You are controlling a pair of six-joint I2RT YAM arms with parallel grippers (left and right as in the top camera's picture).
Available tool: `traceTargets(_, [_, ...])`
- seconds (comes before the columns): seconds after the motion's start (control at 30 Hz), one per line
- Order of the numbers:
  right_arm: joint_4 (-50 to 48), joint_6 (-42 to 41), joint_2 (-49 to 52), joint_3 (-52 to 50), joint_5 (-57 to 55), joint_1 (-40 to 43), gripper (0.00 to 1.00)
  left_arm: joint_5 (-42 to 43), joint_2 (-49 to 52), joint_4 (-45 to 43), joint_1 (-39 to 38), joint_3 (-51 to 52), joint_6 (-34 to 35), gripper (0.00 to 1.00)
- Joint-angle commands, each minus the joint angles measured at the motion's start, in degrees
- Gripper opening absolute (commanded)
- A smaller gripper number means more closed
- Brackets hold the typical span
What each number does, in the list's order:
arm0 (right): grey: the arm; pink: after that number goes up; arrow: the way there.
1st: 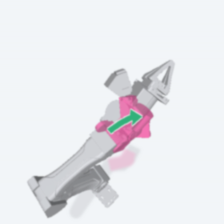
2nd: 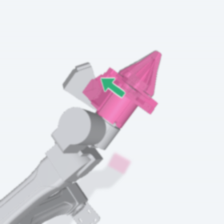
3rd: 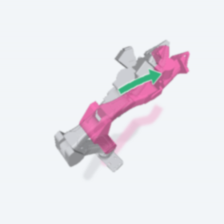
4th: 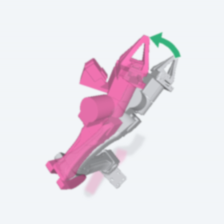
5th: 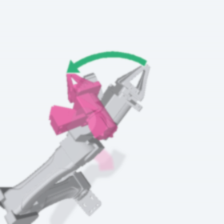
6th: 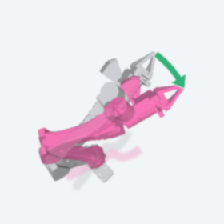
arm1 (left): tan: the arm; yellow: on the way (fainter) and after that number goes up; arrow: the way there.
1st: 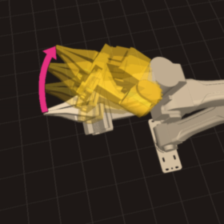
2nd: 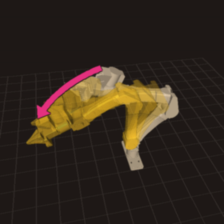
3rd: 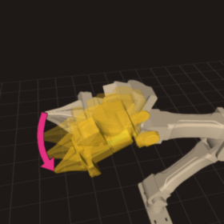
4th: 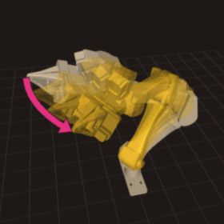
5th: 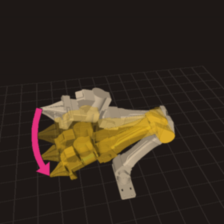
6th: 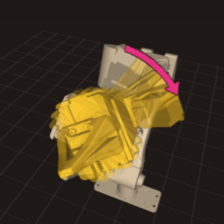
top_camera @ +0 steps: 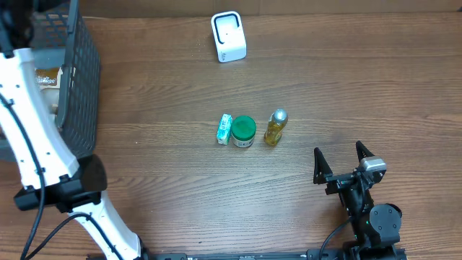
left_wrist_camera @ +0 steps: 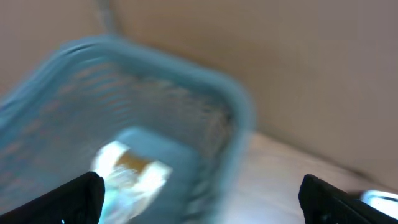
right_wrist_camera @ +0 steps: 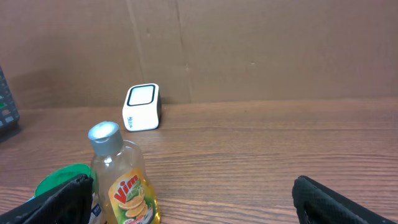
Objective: Scan the item barcode
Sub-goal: 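Move the left gripper back into the grey basket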
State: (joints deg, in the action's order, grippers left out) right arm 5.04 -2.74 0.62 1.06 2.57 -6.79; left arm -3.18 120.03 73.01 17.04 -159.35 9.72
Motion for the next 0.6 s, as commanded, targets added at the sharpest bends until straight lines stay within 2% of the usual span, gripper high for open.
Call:
traceTargets(0.0, [-0.4, 0.5, -0.5, -0.6, -0.3, 0.2, 1.0, -9.5, 0.9, 3.2, 3.5, 2.6, -2.9, 1.0])
traceTargets(0.2, [-0.4, 0.5, -0.5, -0.6, -0.3, 0.2, 1.0, -15.6, 1.2, 4.3, 8.1, 17.4, -3.6, 1.0])
traceTargets(0.5, [-0.4, 0.5, -0.5, -0.6, -0.3, 0.2, 1.0, -14.8, 1.2, -4.9, 12.3, 40.9, -9.1, 1.0])
traceTargets(0.57, [-0.4, 0.5, -0.5, -0.6, -0.3, 0.2, 1.0, -11.4, 1.2, -8.5, 13.3, 45.5, -12.2, 0.99])
